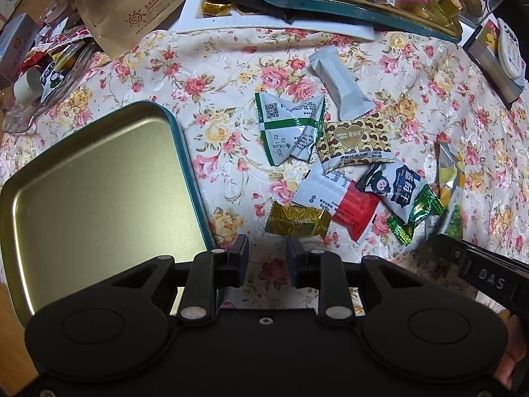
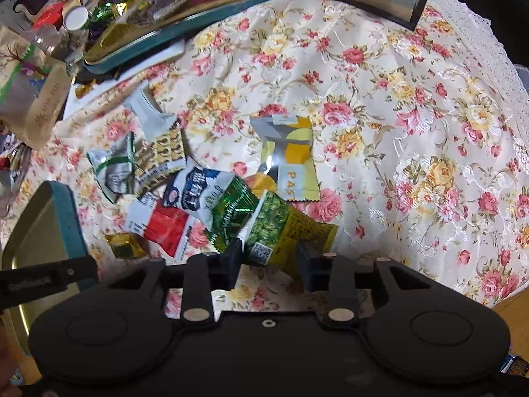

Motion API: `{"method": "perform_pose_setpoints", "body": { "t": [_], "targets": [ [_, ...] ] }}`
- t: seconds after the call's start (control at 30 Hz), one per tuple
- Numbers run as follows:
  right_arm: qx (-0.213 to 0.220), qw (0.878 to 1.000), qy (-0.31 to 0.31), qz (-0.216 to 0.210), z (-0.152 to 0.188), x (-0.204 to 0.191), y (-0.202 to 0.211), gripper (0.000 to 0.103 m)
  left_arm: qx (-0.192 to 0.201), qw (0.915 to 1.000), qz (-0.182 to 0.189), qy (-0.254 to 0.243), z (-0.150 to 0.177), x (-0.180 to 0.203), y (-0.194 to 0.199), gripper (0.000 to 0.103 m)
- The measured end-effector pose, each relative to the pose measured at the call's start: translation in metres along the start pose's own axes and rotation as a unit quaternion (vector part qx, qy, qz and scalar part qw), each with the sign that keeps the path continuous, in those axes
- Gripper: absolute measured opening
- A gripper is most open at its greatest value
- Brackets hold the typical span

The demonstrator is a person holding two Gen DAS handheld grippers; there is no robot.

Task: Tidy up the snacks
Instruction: 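Move right tool onto green pea snack bag while left tool approaches gold candy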

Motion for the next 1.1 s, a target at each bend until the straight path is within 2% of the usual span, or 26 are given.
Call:
{"method": "perform_pose_setpoints", "body": {
  "t": [0.03,0.17,0.23,0.27,0.47,0.6,0.8,1.0,1.1],
  "targets": [
    [-0.007,1.0,0.001,-0.004,-0.001,-0.001,0.0,0.007,-0.002,1.0,0.002,0.002,-0.001,0.0,-0.001,0.035],
    [0.001,1.0,-0.023,-0.012,-0.002,0.003,0.006,0.017,-0.001,1.0,0.0,-0.001,-0.004,0.006,-0.005,0.035],
    [0.011,0.999,-0.04,-0.017,-0.004,0.008,0.014,0.03,0.004,0.9999,0.003,-0.009,-0.004,0.011,-0.007,0.035],
    [0.016,0.998,-0.052,-0.023,-0.005,0.011,0.017,0.04,0.005,0.9999,0.006,-0.012,-0.005,0.013,-0.009,0.035],
    [0.031,0.994,-0.094,-0.044,-0.011,0.024,0.034,0.041,0.018,0.9997,0.02,0.0,-0.01,0.02,-0.014,0.035],
    [0.033,0.993,-0.097,-0.054,-0.011,0.025,0.041,0.041,0.027,0.9993,0.024,-0.006,-0.014,0.028,-0.016,0.035],
    [0.035,0.993,-0.092,-0.058,-0.009,0.025,0.046,0.041,0.021,0.9997,0.005,-0.012,-0.014,0.034,-0.026,0.035],
    [0.036,0.994,-0.085,-0.059,-0.009,0.025,0.049,0.041,0.031,0.9991,-0.003,-0.027,-0.014,0.035,-0.028,0.034],
    [0.033,0.994,-0.086,-0.06,-0.008,0.027,0.05,0.041,0.013,0.9996,0.008,-0.025,-0.012,0.034,-0.028,0.035]
  ]
}}
Point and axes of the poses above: each gripper's, at about its wrist camera, not at the fingertips, and y roughly against the way its jaws point, x to its right, z to its underside, the point moved 2 cm from there along -y, roughly the way its jaws point, and after that the axes turned 11 degrees about -z, right-handed, at the moved point
